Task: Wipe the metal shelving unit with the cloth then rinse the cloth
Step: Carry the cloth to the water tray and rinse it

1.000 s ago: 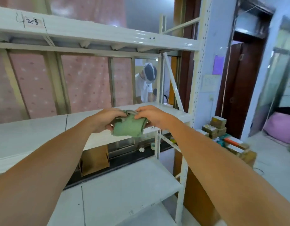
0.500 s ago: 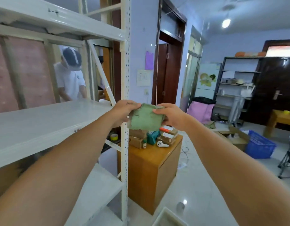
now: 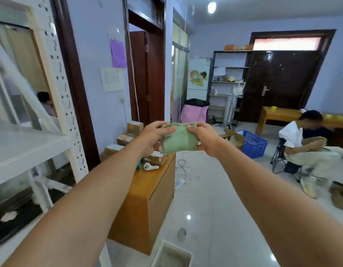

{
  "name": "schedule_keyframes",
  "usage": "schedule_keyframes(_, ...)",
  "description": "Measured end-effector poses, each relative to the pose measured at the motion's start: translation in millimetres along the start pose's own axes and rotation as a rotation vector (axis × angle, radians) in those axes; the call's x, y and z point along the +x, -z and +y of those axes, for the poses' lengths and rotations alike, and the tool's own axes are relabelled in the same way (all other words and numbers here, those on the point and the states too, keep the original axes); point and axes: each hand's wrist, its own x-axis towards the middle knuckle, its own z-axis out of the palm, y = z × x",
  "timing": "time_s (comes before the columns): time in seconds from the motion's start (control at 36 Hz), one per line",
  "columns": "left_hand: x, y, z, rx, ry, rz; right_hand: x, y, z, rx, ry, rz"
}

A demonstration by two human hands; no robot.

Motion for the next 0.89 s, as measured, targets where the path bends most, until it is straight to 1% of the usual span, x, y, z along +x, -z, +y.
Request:
schedule_keyframes(0.14, 64, -20, -14, -0.053, -0.002, -0.013, 41, 28, 27, 0.081, -0.083, 0.079)
schedule_keyframes(0.28, 136, -36, -43, -0.060, 0.071, -0.007, 82, 47, 50, 0.186, -0.167, 0.192)
schedule_keyframes(0.36, 182, -40, -66, -0.048, 0.085, -0.026, 116, 53, 70, 0.156, -0.226, 0.284)
schedule_keyframes(0.42, 210, -42, -84, -0.058, 0.133, -0.053, 136, 54, 84, 0.131, -0.260, 0.323)
schedule_keyframes(0.56, 282, -40, -148, -0.021, 0.329, -0.139, 182, 52, 129, 0.035, -0.303, 0.428)
schedule_keyframes(0.61, 302, -38, -174, 0.019, 0.366, -0.183, 202, 52, 154, -0.055, -0.302, 0.476)
schedule_keyframes(0.69, 329, -36, -214, 0.038, 0.410, -0.202, 228, 51, 194, -0.141, -0.311, 0.529)
schedule_keyframes(0.78, 348, -33, -264, 0.023, 0.479, -0.191, 245, 51, 237, -0.191, -0.349, 0.540)
schedule_keyframes(0.89, 365, -30, -336, -0.005, 0.574, -0.188, 266, 58, 307, -0.151, -0.449, 0.523)
